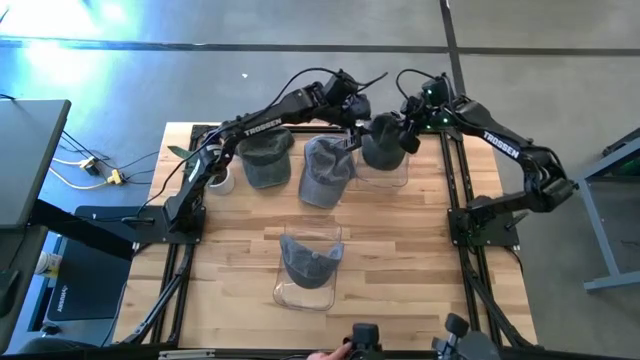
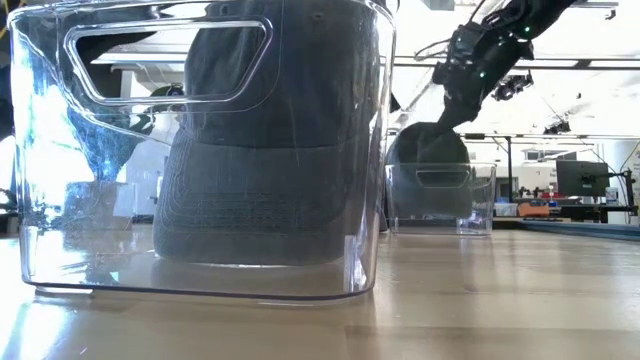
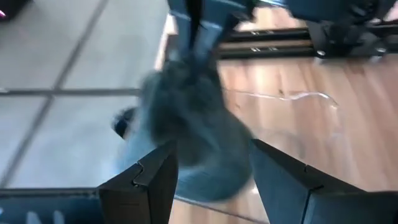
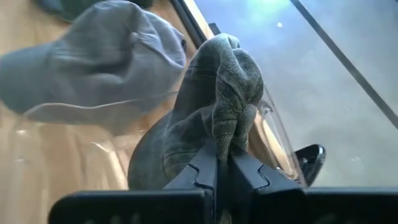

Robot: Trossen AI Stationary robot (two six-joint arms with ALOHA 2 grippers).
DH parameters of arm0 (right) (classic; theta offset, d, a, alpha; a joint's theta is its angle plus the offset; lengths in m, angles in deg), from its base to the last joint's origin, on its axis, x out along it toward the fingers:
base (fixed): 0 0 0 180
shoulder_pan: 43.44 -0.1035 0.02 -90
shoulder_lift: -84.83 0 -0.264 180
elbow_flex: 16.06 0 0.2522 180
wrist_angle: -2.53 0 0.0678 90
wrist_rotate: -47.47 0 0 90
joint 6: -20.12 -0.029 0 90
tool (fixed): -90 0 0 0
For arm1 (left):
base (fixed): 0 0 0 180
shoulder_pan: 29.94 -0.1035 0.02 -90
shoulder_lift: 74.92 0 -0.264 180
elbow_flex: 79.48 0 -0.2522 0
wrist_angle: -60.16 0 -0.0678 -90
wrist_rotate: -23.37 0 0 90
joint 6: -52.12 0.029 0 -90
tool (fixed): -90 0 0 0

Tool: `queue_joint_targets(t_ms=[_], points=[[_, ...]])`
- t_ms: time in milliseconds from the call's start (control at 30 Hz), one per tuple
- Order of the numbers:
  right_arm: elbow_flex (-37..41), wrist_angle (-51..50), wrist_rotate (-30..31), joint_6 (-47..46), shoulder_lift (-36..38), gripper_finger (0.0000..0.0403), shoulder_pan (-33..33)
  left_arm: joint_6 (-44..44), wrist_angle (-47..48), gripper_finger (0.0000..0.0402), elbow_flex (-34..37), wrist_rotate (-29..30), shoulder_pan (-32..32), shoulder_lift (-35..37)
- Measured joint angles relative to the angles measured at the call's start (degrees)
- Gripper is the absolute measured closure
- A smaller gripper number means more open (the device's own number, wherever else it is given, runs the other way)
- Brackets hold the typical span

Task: Pick & Place hat
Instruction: Put the bottom black cap into the top transparent bin, then put the gray cap into the bottom transparent bin

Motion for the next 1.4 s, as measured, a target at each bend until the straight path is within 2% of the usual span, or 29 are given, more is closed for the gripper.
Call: queue_joint_targets(t_ms=[200, 400, 500, 667, 800, 933, 1100, 1233, 1400], points=[[0.0, 2.25, 1.94, 0.45, -3.02, 0.0395, 0.0, -1.77, 6.61, 0.0211, 0.09, -3.49, -0.03, 0.45], [0.0, 2.0, 3.06, -0.03, -5.22, 0.0388, 0.0, -1.8, 7.2, 0.0211, 0.09, -3.29, -0.03, 0.01], [0.0, 2.0, 4.6, -0.03, -5.1, 0.0351, 0.04, -2.23, 7.34, 0.0211, 0.09, -2.22, -0.05, -0.09], [0.0, 1.91, 4.89, -1.41, -2.01, 0.0255, 0.42, -2.5, 8.59, 0.0211, 0.11, -1.68, -0.07, 1.04], [0.0, 1.78, 4.94, -5.79, 2.65, 0.0182, 0.42, -5.63, 10.0, 0.0211, 0.11, -1.64, -0.08, 3.42], [0.0, 2.21, 4.84, -12.96, 7.14, 0.0142, 0.36, -8.69, 14.35, 0.0211, 0.11, -2.81, -1.49, 5.88], [0.0, 2.85, 0.64, -20.25, 10.96, 0.0137, -1.35, -11.42, 24.86, 0.0211, 0.11, -6.46, -5.88, 6.11], [0.0, 2.77, -3.0, -22.34, 12.3, 0.0138, -4.55, -11.62, 33.48, 0.0211, 0.09, -7.85, -10.11, 6.07], [0.0, 1.5, -4.31, -22.39, 12.08, 0.0139, -9.89, -6.38, 39.63, 0.0211, 0.15, -7.84, -12.27, 6.09]])
